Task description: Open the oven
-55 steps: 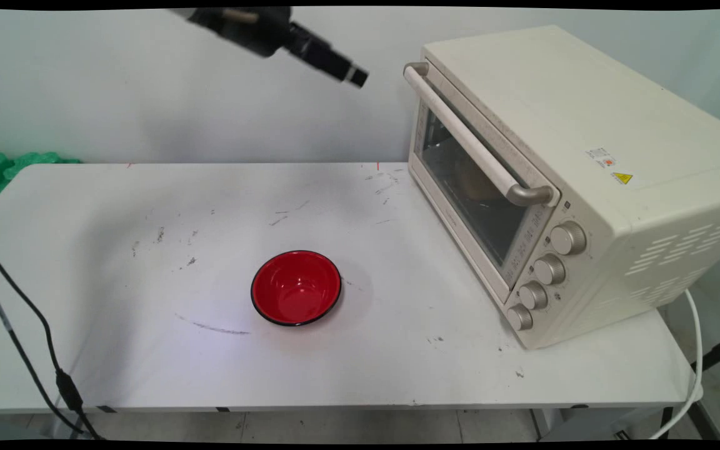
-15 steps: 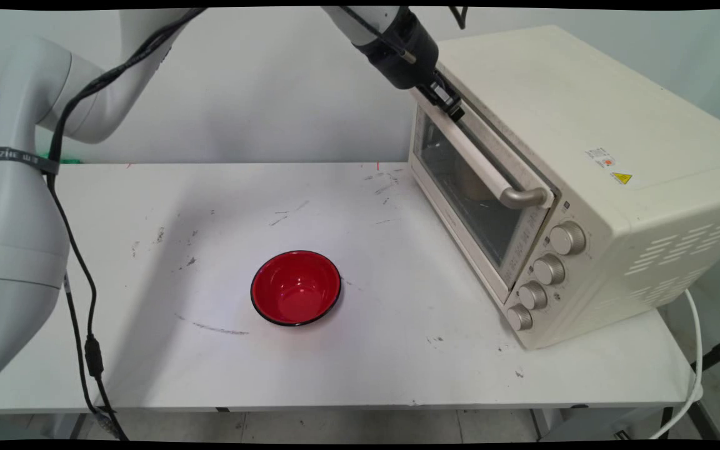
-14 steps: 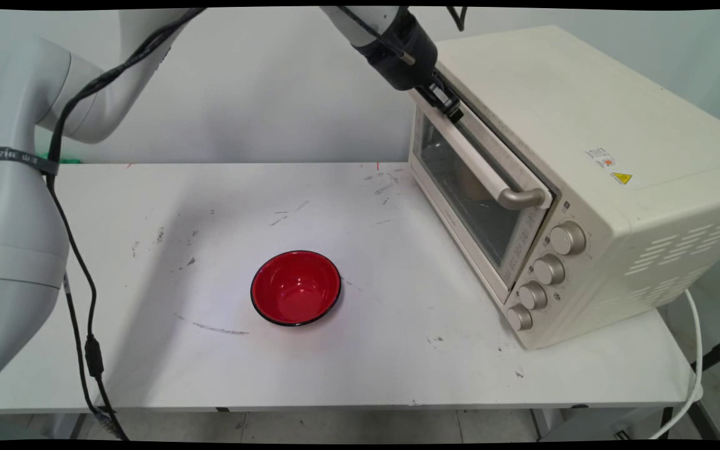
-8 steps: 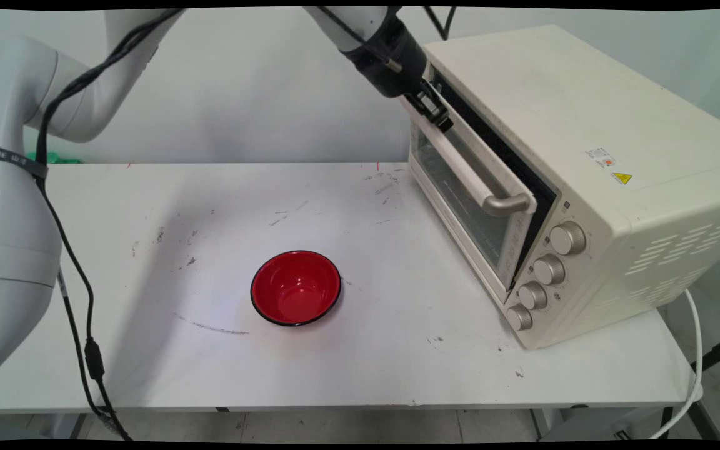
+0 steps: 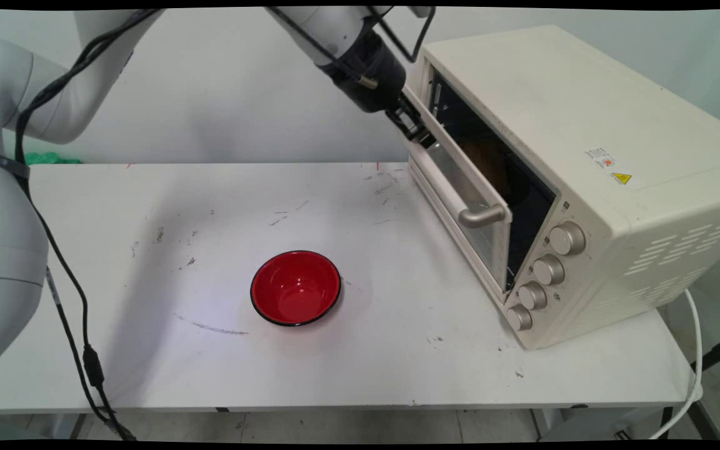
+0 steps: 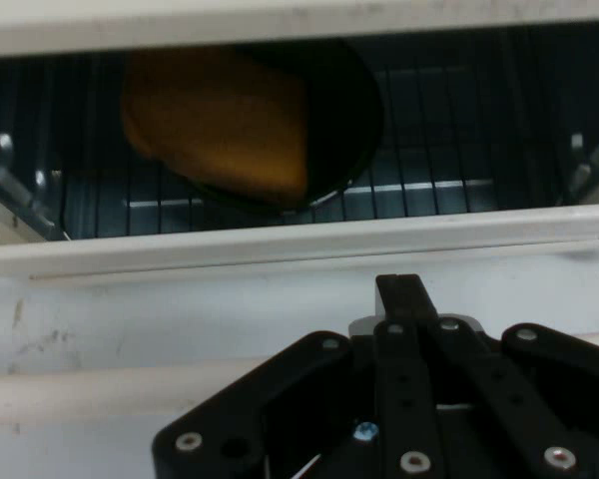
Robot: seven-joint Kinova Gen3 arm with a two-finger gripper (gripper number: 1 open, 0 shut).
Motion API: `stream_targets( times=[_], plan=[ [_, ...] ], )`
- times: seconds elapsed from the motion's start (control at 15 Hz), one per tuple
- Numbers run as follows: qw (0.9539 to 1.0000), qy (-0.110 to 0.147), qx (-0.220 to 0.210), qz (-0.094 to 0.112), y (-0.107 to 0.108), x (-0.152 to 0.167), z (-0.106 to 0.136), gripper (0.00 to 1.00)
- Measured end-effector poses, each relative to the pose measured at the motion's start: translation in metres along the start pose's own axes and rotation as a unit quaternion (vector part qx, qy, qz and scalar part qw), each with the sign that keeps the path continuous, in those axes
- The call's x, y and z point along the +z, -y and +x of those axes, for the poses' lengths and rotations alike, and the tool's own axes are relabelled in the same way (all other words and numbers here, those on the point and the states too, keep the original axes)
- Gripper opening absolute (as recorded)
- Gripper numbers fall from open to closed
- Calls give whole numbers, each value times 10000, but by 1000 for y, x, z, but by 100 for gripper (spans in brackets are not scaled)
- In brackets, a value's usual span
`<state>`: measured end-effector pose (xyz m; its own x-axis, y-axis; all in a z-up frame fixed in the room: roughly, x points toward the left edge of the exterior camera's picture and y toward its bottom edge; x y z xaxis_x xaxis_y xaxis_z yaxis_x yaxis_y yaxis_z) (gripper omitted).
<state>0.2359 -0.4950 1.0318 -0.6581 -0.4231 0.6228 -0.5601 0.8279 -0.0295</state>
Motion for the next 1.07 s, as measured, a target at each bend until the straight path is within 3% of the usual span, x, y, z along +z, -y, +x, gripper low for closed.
stream_targets(
  times=[1.07],
  plan=[
    [9997,78,204,73,-14,-11,-59,0]
  ],
)
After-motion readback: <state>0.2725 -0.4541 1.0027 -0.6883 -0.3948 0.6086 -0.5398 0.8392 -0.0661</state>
